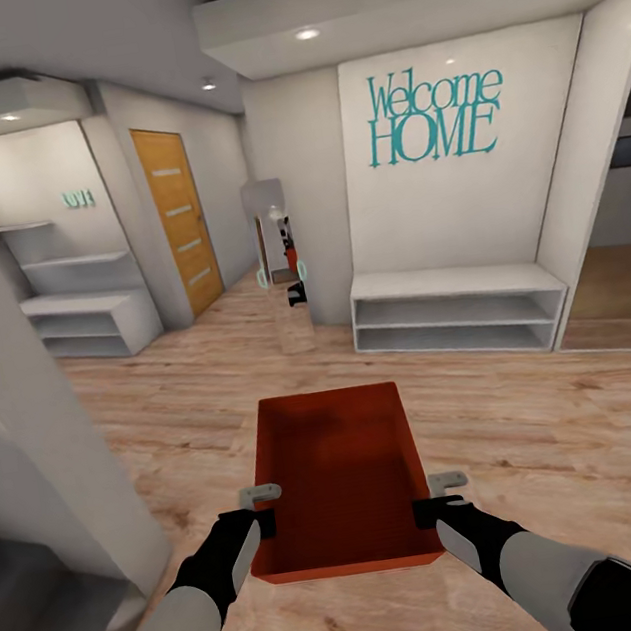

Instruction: Move the two storage containers from the living room to the garage. In the garage, place one container on the floor and stack the other container on top of it (either order is fine).

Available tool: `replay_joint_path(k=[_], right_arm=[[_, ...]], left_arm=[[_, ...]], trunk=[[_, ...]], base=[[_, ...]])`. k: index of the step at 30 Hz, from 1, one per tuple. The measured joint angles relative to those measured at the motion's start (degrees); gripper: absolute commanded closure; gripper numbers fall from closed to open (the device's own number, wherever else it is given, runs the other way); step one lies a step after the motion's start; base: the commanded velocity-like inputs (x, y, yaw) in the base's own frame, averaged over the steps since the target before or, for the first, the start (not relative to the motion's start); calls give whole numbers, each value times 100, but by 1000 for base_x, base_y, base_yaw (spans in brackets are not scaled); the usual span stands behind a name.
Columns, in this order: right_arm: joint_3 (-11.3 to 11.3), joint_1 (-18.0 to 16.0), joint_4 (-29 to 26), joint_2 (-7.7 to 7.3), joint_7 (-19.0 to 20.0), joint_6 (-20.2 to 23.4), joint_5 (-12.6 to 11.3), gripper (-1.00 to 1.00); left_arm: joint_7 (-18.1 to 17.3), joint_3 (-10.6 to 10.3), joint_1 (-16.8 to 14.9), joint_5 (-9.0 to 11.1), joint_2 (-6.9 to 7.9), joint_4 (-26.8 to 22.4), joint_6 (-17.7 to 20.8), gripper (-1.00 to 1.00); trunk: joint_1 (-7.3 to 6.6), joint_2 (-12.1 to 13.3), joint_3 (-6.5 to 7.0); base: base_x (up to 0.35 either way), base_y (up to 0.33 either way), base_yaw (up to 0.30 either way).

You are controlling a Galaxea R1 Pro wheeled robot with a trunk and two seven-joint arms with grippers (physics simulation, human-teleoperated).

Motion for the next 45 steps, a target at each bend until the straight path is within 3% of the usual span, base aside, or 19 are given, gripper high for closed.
replay_joint_path(k=[45], right_arm=[[-3,0,0,0,1,-1,1,100]], left_arm=[[-2,-4,-1,-2,1,-1,0,100]], trunk=[[0,0,0]], base=[[322,0,0]])
